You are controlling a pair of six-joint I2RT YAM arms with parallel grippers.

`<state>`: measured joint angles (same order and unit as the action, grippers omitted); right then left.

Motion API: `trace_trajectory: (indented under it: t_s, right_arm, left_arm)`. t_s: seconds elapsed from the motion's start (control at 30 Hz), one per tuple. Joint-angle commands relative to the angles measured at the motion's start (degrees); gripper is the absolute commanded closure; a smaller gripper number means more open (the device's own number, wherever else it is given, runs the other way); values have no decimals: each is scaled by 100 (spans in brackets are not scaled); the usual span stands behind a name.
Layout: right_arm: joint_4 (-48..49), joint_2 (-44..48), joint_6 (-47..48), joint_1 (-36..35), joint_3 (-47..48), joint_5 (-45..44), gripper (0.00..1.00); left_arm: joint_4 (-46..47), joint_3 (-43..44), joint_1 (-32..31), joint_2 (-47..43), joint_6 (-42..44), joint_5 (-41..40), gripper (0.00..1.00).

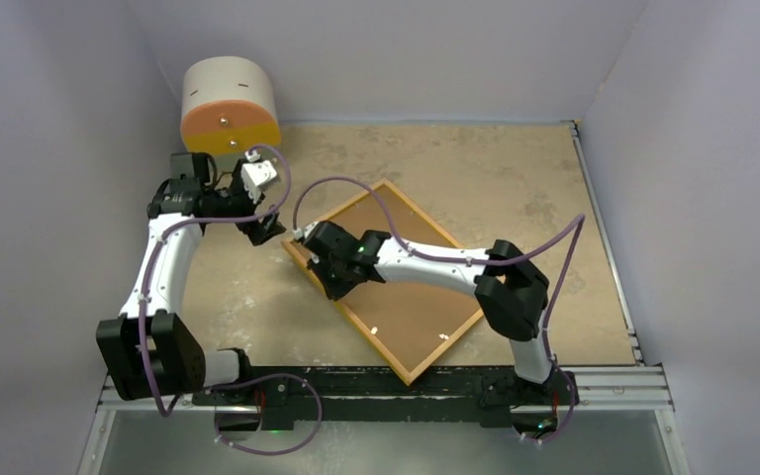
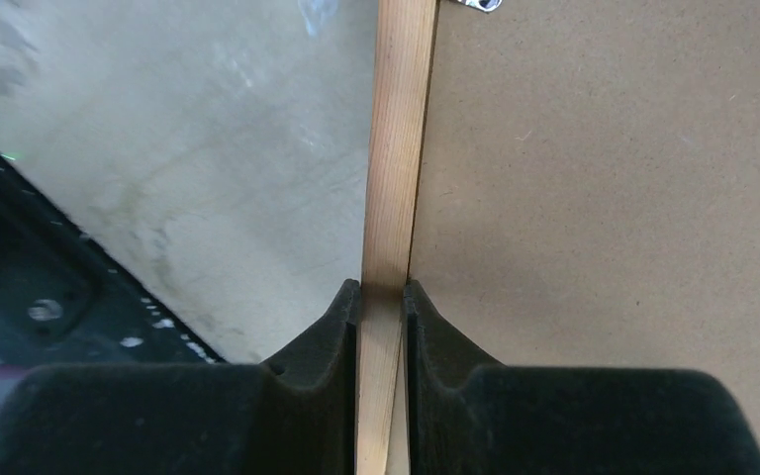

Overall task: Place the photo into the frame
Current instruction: Turn over the photo frame at the center of the board.

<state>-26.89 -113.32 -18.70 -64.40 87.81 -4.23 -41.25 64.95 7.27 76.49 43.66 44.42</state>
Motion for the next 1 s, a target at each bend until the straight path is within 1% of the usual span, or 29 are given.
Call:
trace_trajectory:
  t_s: [0.0,0.07,0.17,0.27,0.33,0.4,0.5,0.63,0.77,0.83,0.9,0.97]
  right_arm:
    - [255,688,-303,585,457,1170,100]
    - [198,751,-319,736,604,1451,100]
    - [101,824,-341,927,869,1899,100]
    - [14,867,-367,1098,1129,2293,100]
    - [-84,849,-415,1204,1347,2534,100]
    - [-149,825,-475,1275,1532,2691,100]
    - [-155,784,-606,1342,1719,2943,100]
    - [-293,672,-680,1368,2021,3106,100]
    - [-372,636,-748,1389,2207,3227,100]
    - [-391,671,-776,1403,2207,3244,100]
    - [-383,700,-799,1406,2176,3280,100]
    - [-376,722,-818,1410,2162,3314,100]
  left_arm:
    - [-67,77,11,-440,2087,1090,0]
    - [-473,178,4,-474,2882,1338,0]
    - [-799,255,5,-488,3605,1635,1]
    - [-1407,162,-2,-591,4934,1920,3]
    - [-1333,45,-30,-733,5319,2030,4]
    - [-1311,-13,-140,-856,5808,1923,5]
    - [-1264,-149,-438,-1046,6550,1533,7]
    - [-863,-486,-892,-1305,7068,984,7]
    - [-858,-537,-1132,-1258,7358,605,10]
    - [-991,-559,-1172,-1202,7674,337,13]
    - [-876,-631,-1183,-1210,7773,179,19]
    - [-578,-674,-1216,-1231,7675,123,28]
